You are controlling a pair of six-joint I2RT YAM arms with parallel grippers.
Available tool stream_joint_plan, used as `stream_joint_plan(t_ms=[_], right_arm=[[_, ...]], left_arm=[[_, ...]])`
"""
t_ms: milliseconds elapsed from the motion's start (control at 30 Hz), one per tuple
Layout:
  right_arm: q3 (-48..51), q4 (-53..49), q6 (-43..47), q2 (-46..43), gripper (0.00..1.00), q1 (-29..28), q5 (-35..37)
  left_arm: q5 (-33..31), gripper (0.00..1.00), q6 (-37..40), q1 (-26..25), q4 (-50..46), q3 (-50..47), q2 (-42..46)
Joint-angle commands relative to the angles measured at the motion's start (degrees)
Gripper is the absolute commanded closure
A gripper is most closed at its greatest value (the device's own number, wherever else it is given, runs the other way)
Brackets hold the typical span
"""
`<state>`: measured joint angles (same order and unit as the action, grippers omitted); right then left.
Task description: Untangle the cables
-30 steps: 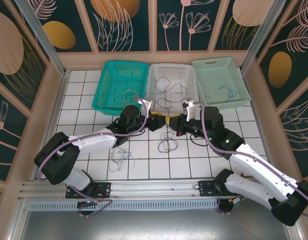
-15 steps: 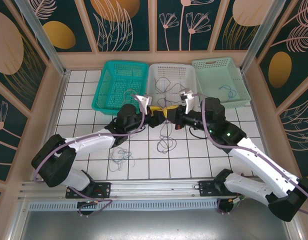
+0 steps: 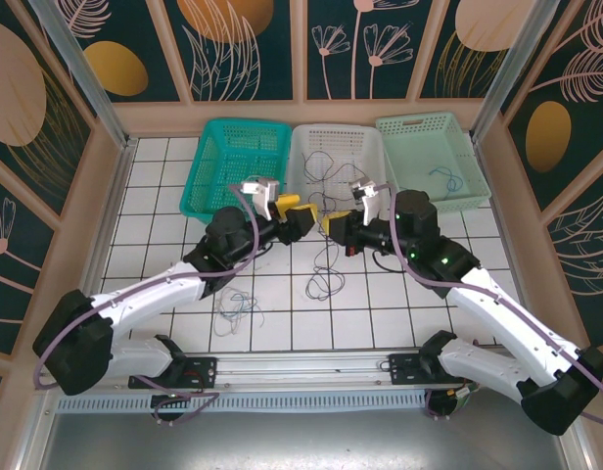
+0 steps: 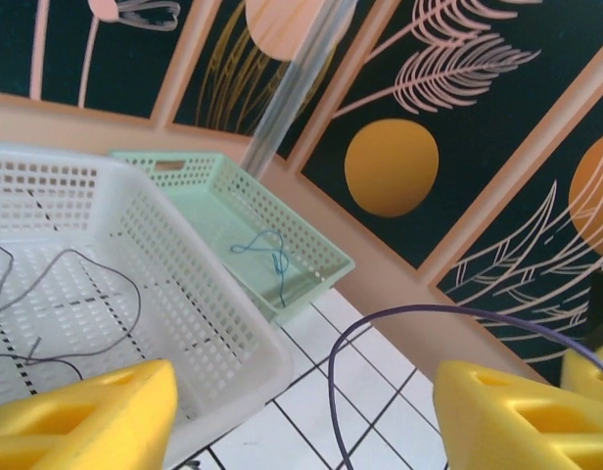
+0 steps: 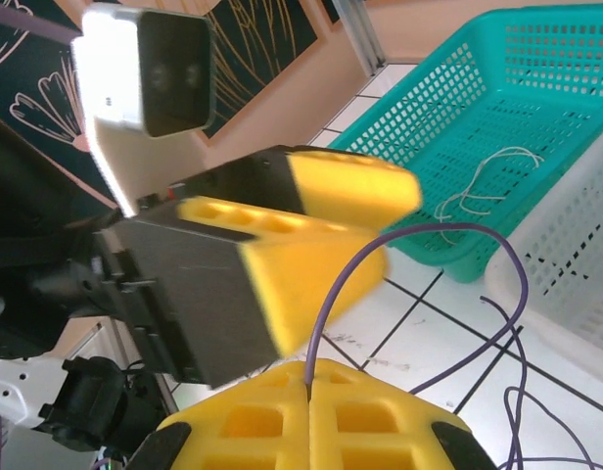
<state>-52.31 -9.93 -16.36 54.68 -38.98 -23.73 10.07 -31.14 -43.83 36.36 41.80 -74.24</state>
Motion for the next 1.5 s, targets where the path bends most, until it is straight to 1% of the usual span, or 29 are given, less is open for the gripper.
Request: stream_joint_plan(t_ms=[0, 267, 500, 700, 733, 767, 867, 900, 933, 1033, 1100, 1133, 1200, 1267, 1367, 1467], right_arm=[[0.6, 3.16, 1.11, -1.67, 0.97, 0.31, -1.89], [1.23, 4.27, 0.63, -2.85, 0.97, 0.54, -1.96], [2.52, 6.02, -0.43, -2.68, 0.97, 0.6, -3.48], [2.93, 5.42, -0.18, -2.72, 0.97, 1.08, -2.69], [2.98, 5.61, -0.29, -2.59, 0.97, 1.18, -3.12], [2.93, 5.86, -0.6, -2.56, 0.97, 1.28, -3.66], [2.7, 6.04, -0.95, -2.6, 0.97, 1.28, -4.56], [2.66, 5.72, -1.01, -2.67, 0.97, 1.28, -4.76], [2.61, 5.29, -0.88, -2.66, 0.97, 1.28, -4.83], [2.56, 2.46, -0.97, -2.48, 0.96, 1.62, -5.36], [2.79, -0.81, -1.53, -2.09, 0.96, 2.17, -5.35], [2.99, -2.33, -1.7, -1.82, 0.96, 2.51, -5.51], [3.89, -5.82, -2.18, -1.06, 0.96, 3.69, -6.17], [5.24, -7.62, -2.56, -0.55, 0.96, 5.03, -7.51], [6.73, -8.46, -2.82, -0.84, 0.96, 6.6, -8.06], [6.49, -10.12, -2.17, -0.89, 0.97, 7.33, -6.18]], left_arm=[[4.49, 0.34, 0.32, -0.2, -1.9, 2.56, -3.08], [10.66, 0.38, -1.03, -0.15, -1.2, 5.36, -7.6], [14.84, 0.39, -0.77, -0.18, -0.46, 6.7, -9.34], [18.97, 0.4, -0.53, -0.14, 0.3, 6.9, -10.49], [19.25, 0.42, -0.35, -0.19, 0.23, 6.89, -10.61], [19.34, 0.45, 0.05, -0.2, -0.16, 6.91, -10.68], [18.55, 0.6, 1.01, -0.18, -1.79, 7.32, -11.02], [17.45, 0.64, 1.43, -0.16, -2.77, 7.49, -11.08], [16.01, 0.67, 1.9, -0.16, -3.64, 7.66, -10.9], [8.06, 0.75, 5.2, -0.15, -10.45, 9.22, -9.94], [-1.12, 0.81, 8.74, -0.18, -17.55, 11.2, -8.79], [-5.88, 0.83, 10.11, -0.15, -20.61, 12.31, -8.26], [-16.53, 0.83, 13.6, -0.2, -25.73, 13.57, -6.91], [-22.68, 0.83, 16.83, -0.2, -27.69, 16.16, -5.27], [-27.06, 0.82, 21.35, -0.2, -27.21, 16.86, -2.44], [-28.55, 0.82, 24.01, -0.16, -26.13, 16.99, -0.04]])
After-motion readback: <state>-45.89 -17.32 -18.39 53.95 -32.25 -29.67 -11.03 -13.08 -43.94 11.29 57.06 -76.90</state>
